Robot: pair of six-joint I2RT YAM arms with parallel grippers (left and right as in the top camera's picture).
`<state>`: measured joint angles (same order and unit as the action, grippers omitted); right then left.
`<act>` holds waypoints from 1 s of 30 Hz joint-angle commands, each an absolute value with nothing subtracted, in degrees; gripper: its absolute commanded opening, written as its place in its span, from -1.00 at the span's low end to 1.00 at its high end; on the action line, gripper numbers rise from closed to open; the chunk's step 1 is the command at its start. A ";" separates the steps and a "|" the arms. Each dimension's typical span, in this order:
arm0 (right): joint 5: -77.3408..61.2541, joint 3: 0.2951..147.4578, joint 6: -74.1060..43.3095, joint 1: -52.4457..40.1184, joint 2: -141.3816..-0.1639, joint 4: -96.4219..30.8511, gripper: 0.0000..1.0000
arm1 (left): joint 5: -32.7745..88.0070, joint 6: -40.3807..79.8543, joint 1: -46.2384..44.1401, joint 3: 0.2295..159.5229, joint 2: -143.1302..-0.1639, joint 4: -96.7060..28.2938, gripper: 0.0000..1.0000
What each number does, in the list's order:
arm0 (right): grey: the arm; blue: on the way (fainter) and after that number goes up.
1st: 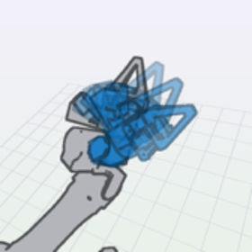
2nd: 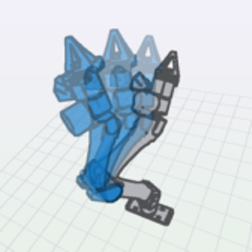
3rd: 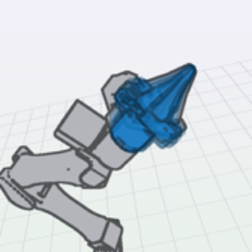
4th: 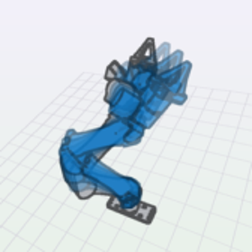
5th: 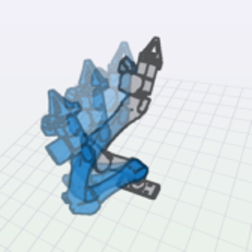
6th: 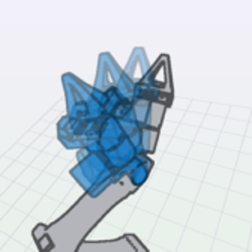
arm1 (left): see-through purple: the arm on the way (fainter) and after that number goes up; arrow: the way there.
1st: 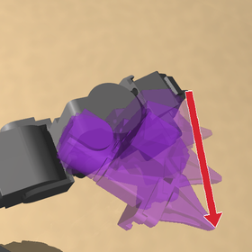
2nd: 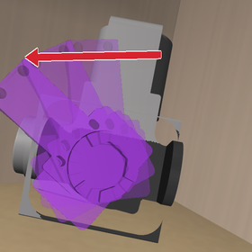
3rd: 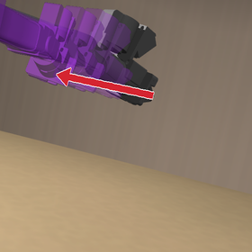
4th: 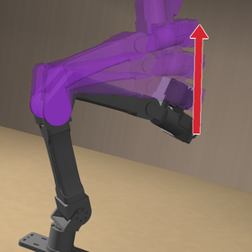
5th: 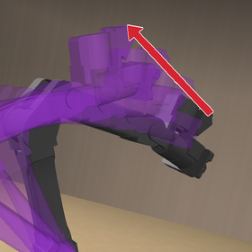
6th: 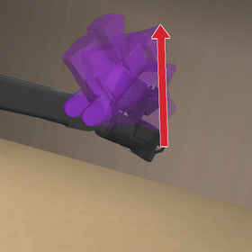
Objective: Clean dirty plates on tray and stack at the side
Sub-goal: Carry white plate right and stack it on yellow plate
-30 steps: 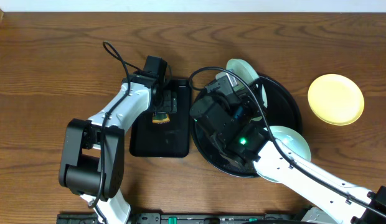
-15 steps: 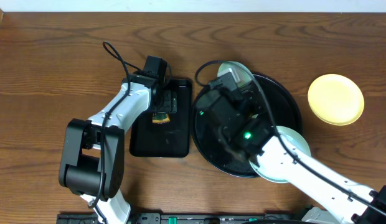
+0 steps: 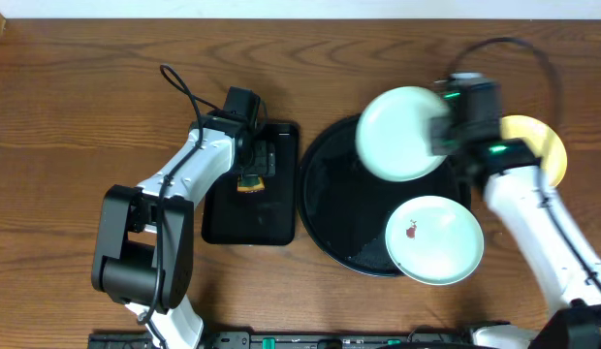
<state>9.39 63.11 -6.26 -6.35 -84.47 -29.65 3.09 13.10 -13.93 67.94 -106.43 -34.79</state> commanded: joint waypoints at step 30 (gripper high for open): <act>-15.75 63.99 -14.17 37.12 -103.24 -19.18 0.06 | 3.44 12.75 -13.85 67.55 -106.74 -35.05 0.74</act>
<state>-13.30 63.29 -14.52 37.69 -105.03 -17.93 3.11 13.10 -13.93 67.94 -106.43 -34.76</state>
